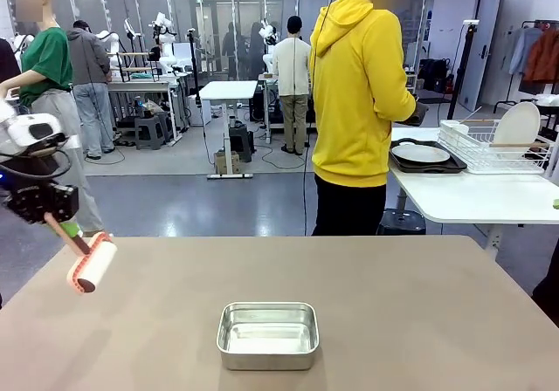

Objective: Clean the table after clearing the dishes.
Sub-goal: Place the Lint Roller back on top of the Airtight Container.

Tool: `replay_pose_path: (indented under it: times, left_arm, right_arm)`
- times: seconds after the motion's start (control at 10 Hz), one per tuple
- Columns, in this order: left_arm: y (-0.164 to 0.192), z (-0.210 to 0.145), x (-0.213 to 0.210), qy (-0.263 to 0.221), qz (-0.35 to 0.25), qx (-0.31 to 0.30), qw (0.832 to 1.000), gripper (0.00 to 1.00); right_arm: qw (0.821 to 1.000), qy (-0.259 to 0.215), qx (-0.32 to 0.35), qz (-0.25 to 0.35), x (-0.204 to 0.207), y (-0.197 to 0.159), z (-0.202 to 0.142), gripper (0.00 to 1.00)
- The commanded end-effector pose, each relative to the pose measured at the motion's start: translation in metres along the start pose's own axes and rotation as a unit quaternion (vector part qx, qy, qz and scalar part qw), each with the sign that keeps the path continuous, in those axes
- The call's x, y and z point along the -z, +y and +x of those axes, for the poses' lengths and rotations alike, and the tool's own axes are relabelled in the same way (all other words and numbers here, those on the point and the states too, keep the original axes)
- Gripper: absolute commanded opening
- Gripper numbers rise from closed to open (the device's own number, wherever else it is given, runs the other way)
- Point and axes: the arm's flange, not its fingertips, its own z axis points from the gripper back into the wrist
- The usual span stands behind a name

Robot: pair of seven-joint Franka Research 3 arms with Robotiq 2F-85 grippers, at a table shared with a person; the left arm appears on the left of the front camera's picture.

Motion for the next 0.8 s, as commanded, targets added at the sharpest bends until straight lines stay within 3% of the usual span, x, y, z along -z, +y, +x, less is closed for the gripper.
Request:
replay_pose_path:
  times: [0.0, 0.3, 0.5, 0.7]
  left_arm:
    - [-0.064, 0.032, -0.020, -0.001, 0.037, 0.139, 0.990, 0.22]
    - [-0.194, 0.046, -0.017, 0.038, 0.038, 0.362, 0.931, 0.22]
    - [-0.279, 0.053, 0.006, 0.063, 0.024, 0.491, 0.868, 0.22]
    - [-0.344, 0.057, 0.034, 0.101, 0.022, 0.577, 0.810, 0.22]
  right_arm:
    - [1.000, 0.004, -0.003, -0.004, -0.003, 0.001, -0.002, 1.00]
    - [1.000, 0.004, -0.003, -0.004, -0.003, 0.001, -0.002, 1.00]
    - [1.000, 0.004, -0.003, -0.004, -0.003, 0.001, -0.002, 1.00]
    - [1.000, 0.004, -0.003, -0.004, -0.003, 0.001, -0.002, 1.00]
